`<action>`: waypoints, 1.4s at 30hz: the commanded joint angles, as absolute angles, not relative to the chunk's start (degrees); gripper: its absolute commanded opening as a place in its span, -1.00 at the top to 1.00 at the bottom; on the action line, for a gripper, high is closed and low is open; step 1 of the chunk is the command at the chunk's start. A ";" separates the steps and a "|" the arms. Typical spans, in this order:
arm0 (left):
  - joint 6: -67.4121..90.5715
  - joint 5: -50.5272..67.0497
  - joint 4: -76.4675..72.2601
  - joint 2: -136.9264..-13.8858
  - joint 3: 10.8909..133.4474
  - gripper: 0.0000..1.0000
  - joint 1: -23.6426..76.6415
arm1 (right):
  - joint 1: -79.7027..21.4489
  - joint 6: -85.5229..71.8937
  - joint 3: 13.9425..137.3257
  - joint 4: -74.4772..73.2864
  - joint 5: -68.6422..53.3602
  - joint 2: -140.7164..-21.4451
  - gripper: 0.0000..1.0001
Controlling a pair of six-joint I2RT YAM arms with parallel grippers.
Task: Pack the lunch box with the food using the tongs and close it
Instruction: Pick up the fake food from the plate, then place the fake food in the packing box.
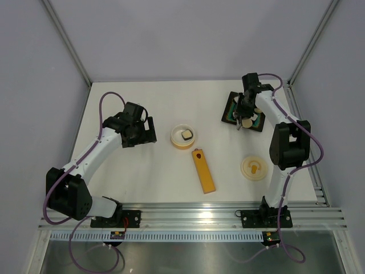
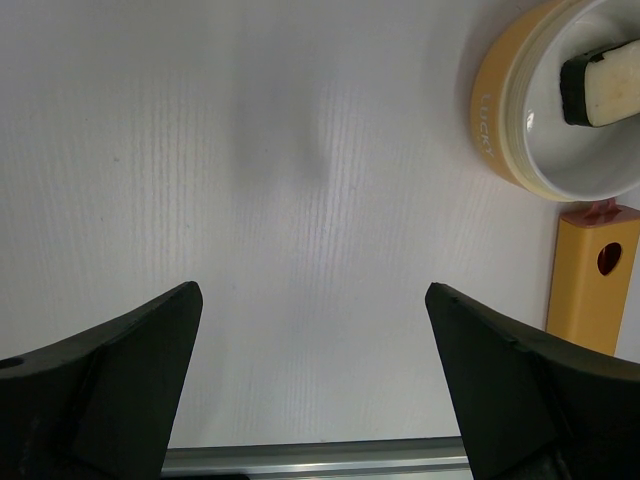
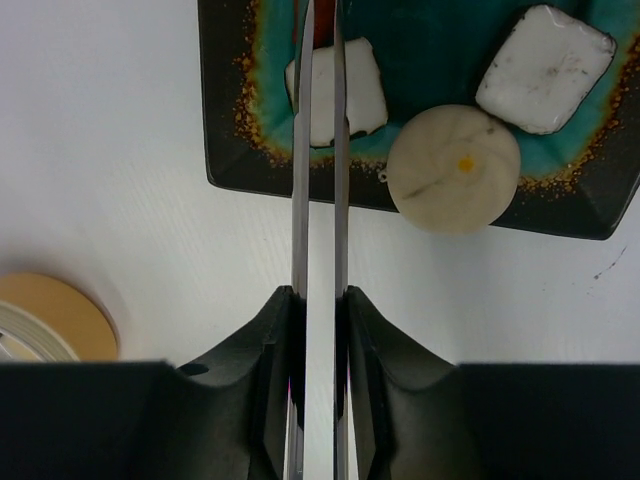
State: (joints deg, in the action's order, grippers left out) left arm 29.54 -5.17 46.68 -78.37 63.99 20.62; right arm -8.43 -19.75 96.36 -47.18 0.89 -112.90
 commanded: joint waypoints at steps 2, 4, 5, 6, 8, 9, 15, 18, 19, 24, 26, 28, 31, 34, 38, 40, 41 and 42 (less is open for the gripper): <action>28.65 -5.10 45.35 -77.26 64.69 -0.98 20.57 | -8.88 -20.13 94.66 -45.09 2.11 -107.49 0.49; 28.74 -5.01 45.26 -77.43 64.60 -0.98 20.57 | -8.88 -20.13 93.87 -44.82 2.28 -106.53 0.56; 28.74 -4.92 45.00 -77.43 64.51 -0.98 20.57 | -8.88 -20.04 93.69 -44.82 2.29 -106.26 0.64; 28.74 -4.83 45.09 -77.52 64.42 -0.98 20.57 | -8.79 -20.04 93.43 -44.91 2.20 -106.00 0.67; 28.74 -4.83 45.00 -77.70 64.51 -0.98 20.57 | -8.88 -19.95 93.25 -44.91 2.29 -105.12 0.68; 28.74 -4.83 45.00 -77.70 64.60 -0.98 20.57 | -8.88 -19.86 93.16 -45.17 2.37 -104.77 0.70; 28.83 -4.83 44.91 -77.78 64.60 -0.98 20.48 | -8.88 -20.13 92.55 -45.35 2.81 -101.52 0.70; 28.83 -4.83 44.91 -77.78 64.51 -0.98 20.57 | -8.88 -20.48 92.37 -44.92 2.38 -99.94 0.70; 28.83 -4.75 44.91 -77.78 64.51 -0.98 20.57 | -8.88 -20.74 92.11 -44.56 1.76 -99.24 0.70; 28.92 -4.83 44.91 -77.43 64.51 -0.98 20.48 | -8.88 -20.92 92.37 -44.56 1.14 -98.35 0.70; 28.92 -5.10 45.00 -77.26 64.60 -0.98 20.48 | -8.88 -20.83 92.37 -44.73 1.32 -98.26 0.70; 28.92 -5.19 45.00 -77.26 64.42 -0.98 20.48 | -8.88 -20.83 92.02 -44.82 1.14 -97.91 0.71; 29.53 -5.10 44.65 -77.25 63.99 -0.98 20.57 | -8.96 -20.39 91.32 -44.30 -0.08 -96.60 0.75; 29.88 -4.66 44.21 -77.34 64.07 -0.98 20.48 | -9.05 -20.21 90.79 -43.86 -3.69 -94.84 0.81; 30.93 -6.32 44.47 -76.91 64.69 -0.98 20.57 | -9.67 -19.60 91.23 -45.00 -4.74 -92.90 0.92; 31.73 -7.29 43.68 -75.06 64.25 -0.98 20.48 | -10.46 -19.34 91.23 -45.61 -5.27 -91.76 0.93; 32.08 -8.08 43.42 -74.10 64.34 -0.98 20.48 | -10.81 -19.34 91.23 -46.05 -5.36 -91.06 0.93; 32.17 -8.43 43.51 -73.74 64.51 -0.98 20.30 | -11.33 -19.42 91.14 -46.23 -5.45 -90.71 0.93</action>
